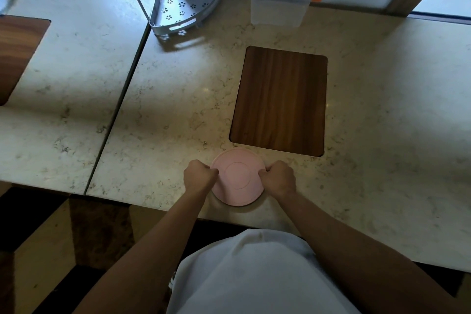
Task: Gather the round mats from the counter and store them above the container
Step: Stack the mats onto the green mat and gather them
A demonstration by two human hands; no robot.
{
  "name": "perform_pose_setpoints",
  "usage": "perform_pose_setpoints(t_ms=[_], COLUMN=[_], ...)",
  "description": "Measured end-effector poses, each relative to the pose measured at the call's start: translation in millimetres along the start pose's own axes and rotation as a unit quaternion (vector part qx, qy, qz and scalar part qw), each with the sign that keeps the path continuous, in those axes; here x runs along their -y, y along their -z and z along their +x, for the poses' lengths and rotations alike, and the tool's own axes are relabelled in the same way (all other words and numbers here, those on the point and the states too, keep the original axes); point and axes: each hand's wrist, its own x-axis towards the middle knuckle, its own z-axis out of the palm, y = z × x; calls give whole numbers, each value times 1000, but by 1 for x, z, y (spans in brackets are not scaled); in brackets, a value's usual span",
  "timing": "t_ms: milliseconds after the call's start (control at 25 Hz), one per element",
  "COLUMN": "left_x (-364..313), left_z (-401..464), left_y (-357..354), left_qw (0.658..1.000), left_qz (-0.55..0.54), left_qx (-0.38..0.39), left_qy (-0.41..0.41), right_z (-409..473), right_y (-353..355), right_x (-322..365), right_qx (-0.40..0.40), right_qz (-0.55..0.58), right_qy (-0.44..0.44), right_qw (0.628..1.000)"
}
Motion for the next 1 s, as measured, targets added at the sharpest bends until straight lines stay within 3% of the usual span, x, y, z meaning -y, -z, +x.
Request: perform_pose_setpoints(t_ms=[240, 560, 1000], left_x=[1, -18, -127], left_z=[3, 15, 68], left_y=[0, 11, 30], left_qw=[995, 985, 983], left_qz=[-85, -163, -136], left_qx=[9, 47, 116], left_qy=[44, 42, -41], right_z=[16, 34, 102], right_y=[15, 32, 106], right_x=[-3, -6, 54], right_qx=[44, 139, 73], right_qz=[37, 220, 206], right_qy=[-19, -40, 31], right_qw=[998, 965, 975])
